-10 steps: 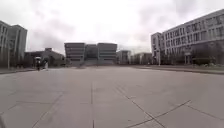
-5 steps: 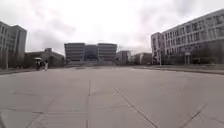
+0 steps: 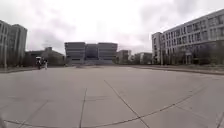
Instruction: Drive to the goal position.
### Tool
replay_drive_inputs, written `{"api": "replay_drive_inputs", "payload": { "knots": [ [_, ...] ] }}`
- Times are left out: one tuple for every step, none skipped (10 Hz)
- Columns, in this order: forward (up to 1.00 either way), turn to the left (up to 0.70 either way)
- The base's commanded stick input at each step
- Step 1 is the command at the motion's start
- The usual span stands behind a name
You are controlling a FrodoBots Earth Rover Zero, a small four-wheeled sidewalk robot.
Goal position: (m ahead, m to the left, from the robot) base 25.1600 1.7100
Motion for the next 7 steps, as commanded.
{"api": "replay_drive_inputs", "payload": {
  "knots": [
    [0.7,0.02],
    [0.7,0.02],
    [0.7,0.02],
    [0.7,0.02],
    [0.7,0.02],
    [0.7,0.02],
    [0.7,0.02]
  ]
}}
